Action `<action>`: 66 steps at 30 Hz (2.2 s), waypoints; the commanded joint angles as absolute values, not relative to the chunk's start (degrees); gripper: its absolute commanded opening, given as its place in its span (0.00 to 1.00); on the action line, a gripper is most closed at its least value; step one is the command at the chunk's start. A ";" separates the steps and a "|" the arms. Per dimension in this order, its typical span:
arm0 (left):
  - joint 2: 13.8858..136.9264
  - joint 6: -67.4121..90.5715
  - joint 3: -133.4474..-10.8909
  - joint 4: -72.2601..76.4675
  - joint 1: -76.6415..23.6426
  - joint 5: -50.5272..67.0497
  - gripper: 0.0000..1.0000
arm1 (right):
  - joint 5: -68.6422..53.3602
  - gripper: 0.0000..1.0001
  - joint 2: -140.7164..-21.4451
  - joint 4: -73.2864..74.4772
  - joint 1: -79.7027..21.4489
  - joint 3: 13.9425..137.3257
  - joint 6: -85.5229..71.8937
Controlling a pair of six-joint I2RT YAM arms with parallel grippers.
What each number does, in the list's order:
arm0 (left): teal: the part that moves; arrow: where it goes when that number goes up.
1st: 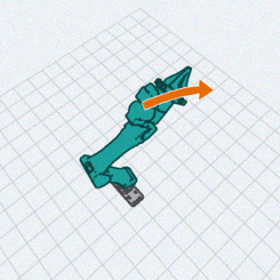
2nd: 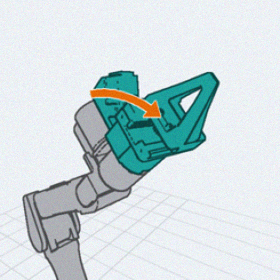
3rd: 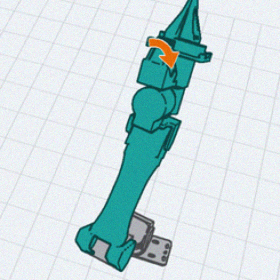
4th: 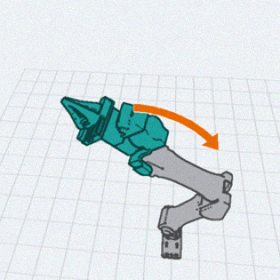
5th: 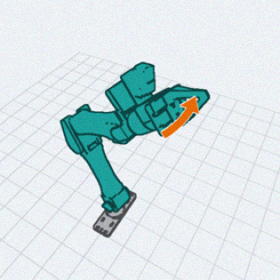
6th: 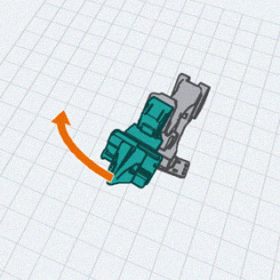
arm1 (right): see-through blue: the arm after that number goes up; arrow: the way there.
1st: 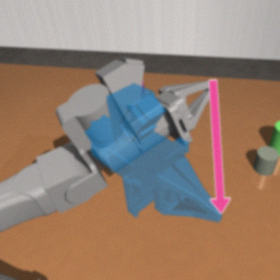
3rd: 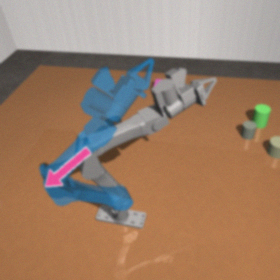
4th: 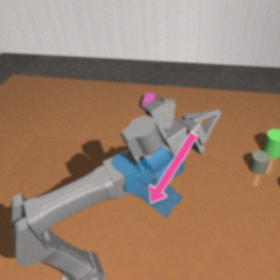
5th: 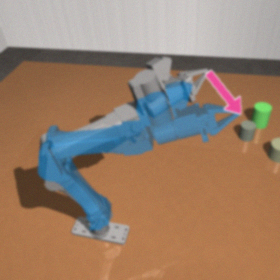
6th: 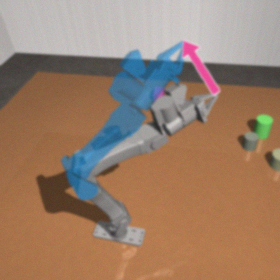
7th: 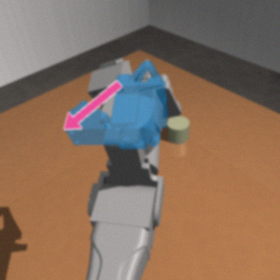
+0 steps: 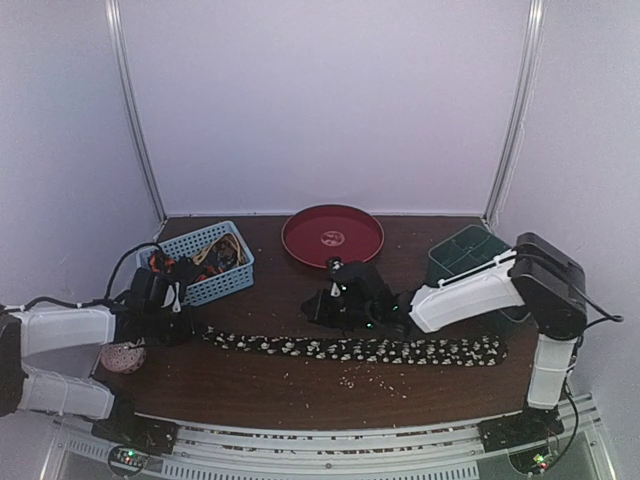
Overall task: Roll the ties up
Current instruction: Roll the tie at the center of the board.
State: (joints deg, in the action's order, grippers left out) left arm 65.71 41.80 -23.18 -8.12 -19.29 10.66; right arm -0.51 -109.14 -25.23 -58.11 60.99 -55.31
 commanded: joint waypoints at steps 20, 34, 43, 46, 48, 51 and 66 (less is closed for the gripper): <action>62.49 43.55 -23.90 -3.46 -19.95 21.84 0.08 | -11.55 0.00 -138.65 -23.38 -65.14 91.86 -56.79; 67.07 47.98 -20.78 7.73 -20.84 30.01 0.22 | -6.17 0.01 -131.78 -23.42 -65.12 84.32 -55.91; 70.73 49.60 -20.85 13.06 -23.17 31.15 0.26 | -2.86 0.12 -127.62 -22.02 -64.96 80.77 -55.71; 71.87 49.89 -21.55 14.23 -24.73 30.96 0.29 | -2.34 0.12 -127.00 -22.55 -65.03 79.83 -55.93; 72.58 50.12 -22.06 15.17 -25.47 30.88 0.30 | -2.12 0.12 -126.23 -23.54 -65.02 78.92 -56.19; 74.53 50.35 -22.57 16.99 -26.21 30.92 0.25 | -1.89 0.18 -125.05 -25.40 -65.15 77.44 -56.41; 80.25 51.28 -23.03 20.93 -28.88 30.54 0.31 | -2.02 0.37 -125.50 -27.06 -65.57 77.25 -57.47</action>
State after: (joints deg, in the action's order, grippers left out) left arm 80.42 51.13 -21.41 18.04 -28.05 30.28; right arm -2.39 -125.91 -26.65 -65.25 75.61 -57.36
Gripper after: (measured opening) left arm 0.292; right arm 0.375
